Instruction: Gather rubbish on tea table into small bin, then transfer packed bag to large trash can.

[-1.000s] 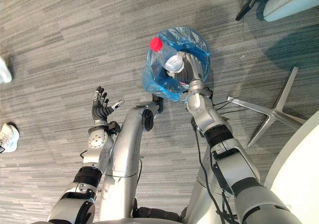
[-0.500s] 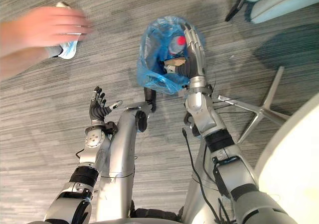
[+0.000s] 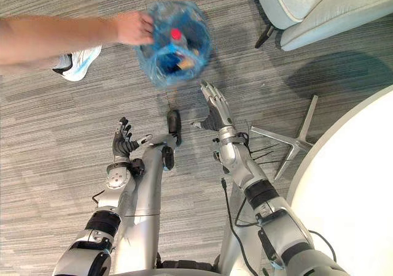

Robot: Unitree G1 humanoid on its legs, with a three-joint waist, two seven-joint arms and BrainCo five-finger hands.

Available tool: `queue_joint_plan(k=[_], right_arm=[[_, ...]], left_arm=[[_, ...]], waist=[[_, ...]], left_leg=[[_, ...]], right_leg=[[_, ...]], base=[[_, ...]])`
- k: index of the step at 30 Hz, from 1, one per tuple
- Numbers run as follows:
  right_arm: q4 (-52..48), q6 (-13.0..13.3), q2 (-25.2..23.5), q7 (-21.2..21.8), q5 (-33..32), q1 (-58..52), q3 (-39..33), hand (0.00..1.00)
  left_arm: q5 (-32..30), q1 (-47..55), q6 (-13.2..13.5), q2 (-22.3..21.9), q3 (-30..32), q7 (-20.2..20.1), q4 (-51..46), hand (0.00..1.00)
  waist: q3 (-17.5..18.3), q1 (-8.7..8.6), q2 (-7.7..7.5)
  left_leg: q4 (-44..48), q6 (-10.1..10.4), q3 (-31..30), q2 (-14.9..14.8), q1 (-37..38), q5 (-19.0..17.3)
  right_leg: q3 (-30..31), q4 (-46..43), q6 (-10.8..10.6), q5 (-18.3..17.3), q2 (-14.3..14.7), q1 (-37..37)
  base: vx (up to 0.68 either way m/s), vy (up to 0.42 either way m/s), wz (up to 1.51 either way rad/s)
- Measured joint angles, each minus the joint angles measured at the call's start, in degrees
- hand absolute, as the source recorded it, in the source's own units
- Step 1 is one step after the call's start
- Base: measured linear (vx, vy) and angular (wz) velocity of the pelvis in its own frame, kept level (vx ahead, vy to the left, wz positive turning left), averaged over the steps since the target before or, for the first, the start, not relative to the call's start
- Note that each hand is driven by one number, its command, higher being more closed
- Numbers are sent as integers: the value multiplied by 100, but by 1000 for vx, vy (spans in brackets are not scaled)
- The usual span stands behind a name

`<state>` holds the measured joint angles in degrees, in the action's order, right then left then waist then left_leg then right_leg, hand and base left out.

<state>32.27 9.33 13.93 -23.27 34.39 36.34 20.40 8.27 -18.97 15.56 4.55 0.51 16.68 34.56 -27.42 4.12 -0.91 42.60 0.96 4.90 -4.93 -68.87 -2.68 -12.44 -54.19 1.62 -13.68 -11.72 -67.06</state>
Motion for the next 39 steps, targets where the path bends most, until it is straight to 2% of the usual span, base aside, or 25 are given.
queue_joint_plan(k=[7,11,18,22,25,28,31,35,36,37,38,39], right_arm=[[274,-93,1,33,-11,16,0,0],[269,-93,-68,90,-70,-254,-19,0],[-185,-102,-589,111,-829,-1475,-675,0],[-227,-100,-942,270,-1905,-2548,-1251,0],[-224,-97,-1118,383,-2339,-3243,-1669,0],[-158,-93,-1210,611,-2694,-3720,-1976,0],[336,-84,-1256,822,-2905,-3988,-2282,0],[720,-65,-1246,1042,-3054,-4082,-2501,0],[823,-70,-1245,1106,-3172,-4086,-2530,0],[880,-69,-1248,1110,-3194,-4072,-2554,0],[946,-69,-1250,1115,-3213,-4055,-2683,0],[986,-69,-1235,1111,-3216,-4064,-2819,0]], left_arm=[[-5,-7,-9,-133,-116,-5,151,0],[-9,64,-86,-258,-304,-15,219,0],[-130,439,-272,-332,-540,-59,360,0],[-173,1026,-407,-319,-541,-259,598,0],[-173,1415,-425,-309,-540,-408,687,0],[-176,1666,-461,-258,-501,-539,911,0],[-242,1874,-514,-179,-478,-651,1200,0],[-351,1915,-520,-118,-460,-676,1349,0],[-343,1920,-519,-103,-449,-707,1348,0],[-336,1935,-520,-92,-437,-742,1349,0],[-330,1947,-521,-83,-431,-796,1349,0],[-307,1948,-521,-86,-427,-798,1350,0]], waist=[[3,10,1],[6,15,1],[66,5,-24],[458,-13,-35],[858,-24,-77],[1207,-43,-104],[1571,-185,-148],[1690,-228,-126],[1698,-308,-110],[1698,-339,-108],[1700,-337,-100],[1701,-349,-89]], left_leg=[[-294,30,-23,2,305,108],[-474,31,-26,-6,725,118],[-1145,111,-34,101,2060,182],[-1815,172,-57,170,3238,244],[-2288,232,-70,193,3892,287],[-2783,258,-100,193,4453,442],[-3335,236,-222,217,5011,685],[-3814,259,-445,227,5370,925],[-3857,304,-480,224,5368,978],[-3859,305,-444,213,5364,990],[-3841,295,-105,124,5365,915],[-3703,176,561,-55,5351,830]], right_leg=[[-97,149,14,-1,5,273],[-178,307,13,-3,4,724],[-368,798,-68,-60,-53,2067],[-554,1397,-105,-79,-35,3276],[-662,1817,-142,-70,12,3920],[-740,2246,-196,-32,114,4460],[-874,2681,-206,15,211,4998],[-1140,3025,-163,84,299,5397],[-1365,3109,-161,85,290,5531],[-1457,3154,-152,90,286,5595],[-1599,3255,-127,110,269,5715],[-1753,3333,-134,122,224,5837]], base=[[-38,-26,4],[-41,-28,8],[3,-49,14],[108,-71,12],[151,-60,9],[165,-52,2],[156,-35,15],[129,-26,31],[65,-7,54],[56,21,63],[33,58,53],[37,71,52]])
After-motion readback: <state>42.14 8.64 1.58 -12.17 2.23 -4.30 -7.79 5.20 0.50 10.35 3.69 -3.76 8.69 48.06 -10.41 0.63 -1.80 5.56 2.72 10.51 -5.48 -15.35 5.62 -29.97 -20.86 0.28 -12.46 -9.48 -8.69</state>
